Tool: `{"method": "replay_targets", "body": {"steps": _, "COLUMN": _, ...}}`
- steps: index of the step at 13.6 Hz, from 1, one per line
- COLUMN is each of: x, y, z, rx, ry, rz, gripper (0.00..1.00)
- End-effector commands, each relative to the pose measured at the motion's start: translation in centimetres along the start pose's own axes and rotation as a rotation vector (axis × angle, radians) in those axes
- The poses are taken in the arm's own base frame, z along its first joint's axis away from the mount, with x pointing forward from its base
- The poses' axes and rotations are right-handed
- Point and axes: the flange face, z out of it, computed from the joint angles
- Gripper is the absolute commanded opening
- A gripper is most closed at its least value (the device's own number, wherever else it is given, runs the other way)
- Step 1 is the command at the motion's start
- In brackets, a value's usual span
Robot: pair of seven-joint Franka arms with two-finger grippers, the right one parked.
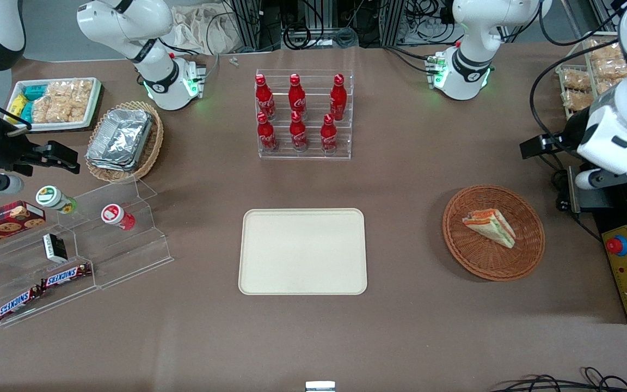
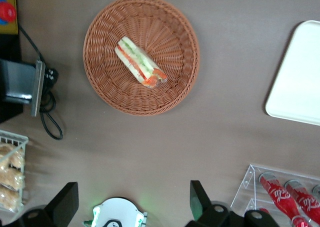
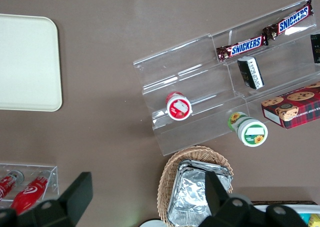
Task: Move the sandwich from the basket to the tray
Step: 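Move the open left gripper over the sandwich in the wicker basket, then lower the left gripper and close it on the wrapped sandwich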
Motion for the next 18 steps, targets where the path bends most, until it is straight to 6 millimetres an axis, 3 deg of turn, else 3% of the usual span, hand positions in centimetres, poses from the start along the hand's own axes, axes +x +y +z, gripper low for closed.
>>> {"method": "replay_targets", "body": {"steps": 1, "x": 0.9, "y": 0.1, "z": 3.2, "rx": -0.003, "ry": -0.001, "rz": -0.086, "gripper": 1.0}}
{"method": "replay_targets", "body": {"steps": 8, "x": 3.0, "y": 0.4, "z": 13.6, "rx": -0.015, "ry": 0.034, "rz": -0.183, "gripper": 1.0}}
{"method": "replay_targets", "body": {"steps": 12, "x": 4.5, "y": -1.8, "z": 19.7, "rx": -0.009, "ry": 0.027, "rz": -0.277, "gripper": 1.0}}
{"method": "replay_targets", "body": {"steps": 18, "x": 7.1, "y": -1.3, "z": 25.4, "rx": -0.03, "ry": 0.033, "rz": -0.48, "gripper": 1.0}}
